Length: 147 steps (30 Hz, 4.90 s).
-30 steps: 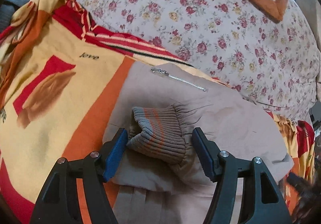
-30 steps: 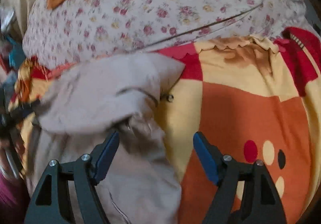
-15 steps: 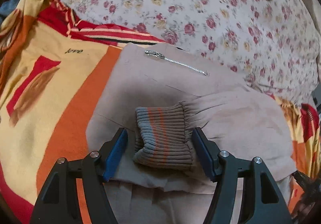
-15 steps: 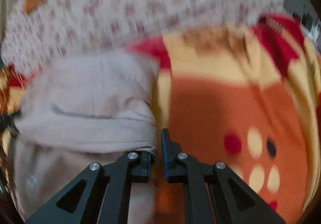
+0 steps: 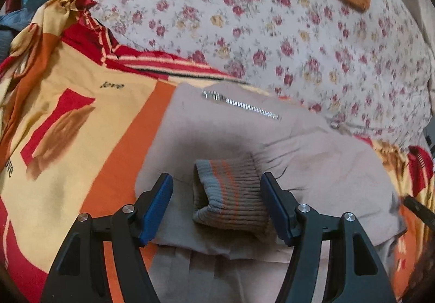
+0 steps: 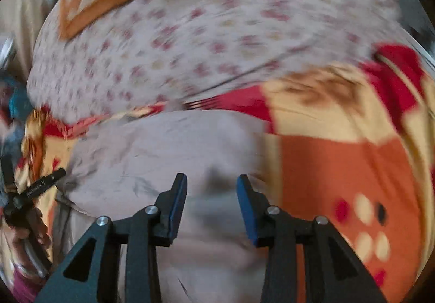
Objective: Fold large clothes
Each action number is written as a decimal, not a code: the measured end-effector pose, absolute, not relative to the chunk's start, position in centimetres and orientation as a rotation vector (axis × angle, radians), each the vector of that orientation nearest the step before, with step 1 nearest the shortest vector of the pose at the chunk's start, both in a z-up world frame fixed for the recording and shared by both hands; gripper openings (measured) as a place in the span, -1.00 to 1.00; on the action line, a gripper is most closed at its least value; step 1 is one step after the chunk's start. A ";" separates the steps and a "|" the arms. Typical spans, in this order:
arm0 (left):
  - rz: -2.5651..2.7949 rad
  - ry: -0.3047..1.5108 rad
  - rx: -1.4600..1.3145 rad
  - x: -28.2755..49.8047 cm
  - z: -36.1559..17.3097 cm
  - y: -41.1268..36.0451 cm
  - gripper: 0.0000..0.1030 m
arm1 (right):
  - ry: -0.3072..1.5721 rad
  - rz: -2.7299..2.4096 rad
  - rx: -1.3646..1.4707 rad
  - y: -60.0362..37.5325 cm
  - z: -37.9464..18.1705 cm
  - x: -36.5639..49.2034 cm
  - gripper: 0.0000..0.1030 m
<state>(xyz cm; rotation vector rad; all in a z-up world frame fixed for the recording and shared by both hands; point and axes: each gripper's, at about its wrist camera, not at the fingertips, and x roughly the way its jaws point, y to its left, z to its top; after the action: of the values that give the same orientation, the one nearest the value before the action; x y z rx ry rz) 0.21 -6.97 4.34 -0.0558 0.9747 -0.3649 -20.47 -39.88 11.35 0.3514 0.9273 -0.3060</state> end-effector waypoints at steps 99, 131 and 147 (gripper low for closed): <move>-0.556 1.260 -0.004 -27.2 -1.6 3.9 0.21 | 1.305 -0.032 0.624 -31.8 2.6 -46.0 0.32; -0.686 0.838 -0.282 -3.7 15.9 -2.3 -0.85 | 0.723 0.018 0.655 -41.3 17.8 -25.7 -0.74; -0.527 1.027 -0.181 8.5 7.2 -8.1 -0.33 | 0.814 -0.196 0.724 -48.9 7.4 -11.7 0.01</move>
<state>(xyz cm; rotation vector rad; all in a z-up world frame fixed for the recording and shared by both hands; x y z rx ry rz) 8.47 -8.06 7.24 -0.1811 1.0269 -0.5269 -11.67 -48.93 7.35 0.7237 0.8142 -0.1961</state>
